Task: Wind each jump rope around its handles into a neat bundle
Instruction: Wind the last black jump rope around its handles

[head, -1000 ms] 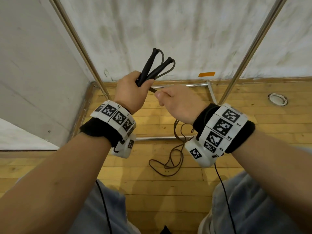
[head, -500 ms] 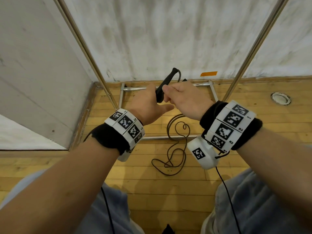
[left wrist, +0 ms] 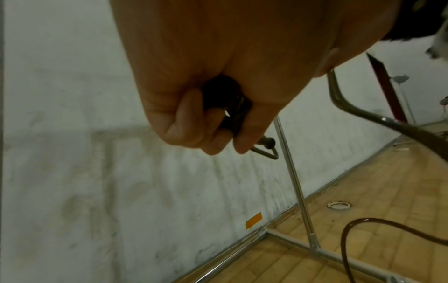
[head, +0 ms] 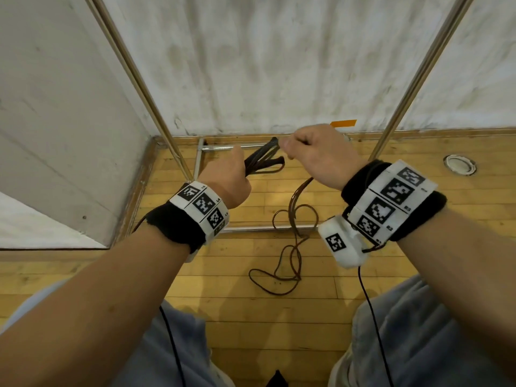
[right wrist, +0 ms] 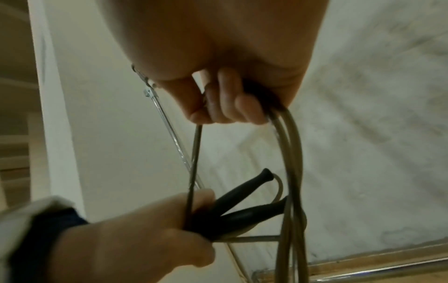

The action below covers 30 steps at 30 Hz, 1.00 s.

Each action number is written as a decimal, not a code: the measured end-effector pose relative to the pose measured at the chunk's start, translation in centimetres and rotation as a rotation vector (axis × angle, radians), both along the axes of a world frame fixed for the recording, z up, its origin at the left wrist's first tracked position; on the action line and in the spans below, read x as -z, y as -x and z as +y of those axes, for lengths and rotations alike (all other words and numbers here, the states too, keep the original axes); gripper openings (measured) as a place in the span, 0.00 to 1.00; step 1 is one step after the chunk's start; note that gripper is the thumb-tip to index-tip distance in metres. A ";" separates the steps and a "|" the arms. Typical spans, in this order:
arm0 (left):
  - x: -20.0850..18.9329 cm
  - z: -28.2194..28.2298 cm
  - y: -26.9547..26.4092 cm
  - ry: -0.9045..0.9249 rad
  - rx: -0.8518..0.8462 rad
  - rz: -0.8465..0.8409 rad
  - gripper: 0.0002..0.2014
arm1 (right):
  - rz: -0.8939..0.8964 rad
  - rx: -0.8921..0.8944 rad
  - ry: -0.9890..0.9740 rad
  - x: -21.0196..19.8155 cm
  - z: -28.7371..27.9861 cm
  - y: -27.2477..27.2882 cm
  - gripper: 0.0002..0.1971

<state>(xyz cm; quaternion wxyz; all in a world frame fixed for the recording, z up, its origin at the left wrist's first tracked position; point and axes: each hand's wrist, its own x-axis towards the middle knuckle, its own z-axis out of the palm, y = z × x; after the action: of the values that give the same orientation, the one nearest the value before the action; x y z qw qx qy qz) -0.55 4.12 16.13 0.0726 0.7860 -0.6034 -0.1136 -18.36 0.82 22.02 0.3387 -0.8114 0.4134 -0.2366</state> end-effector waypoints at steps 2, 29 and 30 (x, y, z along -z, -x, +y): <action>0.1 0.4 0.6 -0.035 0.064 -0.027 0.10 | 0.019 0.085 0.015 0.5 -0.8 0.0 0.21; -6.3 3.1 1.0 0.290 0.126 0.722 0.19 | -0.182 -0.026 -0.630 2.9 -3.2 -0.5 0.29; -6.3 3.0 1.0 0.296 0.108 0.744 0.20 | -0.125 -0.013 -0.645 3.1 -2.9 -0.8 0.29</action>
<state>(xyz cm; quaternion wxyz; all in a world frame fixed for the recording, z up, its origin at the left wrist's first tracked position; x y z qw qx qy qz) -1.53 7.14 22.47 0.3925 0.6393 -0.5862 -0.3059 -17.52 -2.08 18.95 0.6044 -0.6489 0.4402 -0.1409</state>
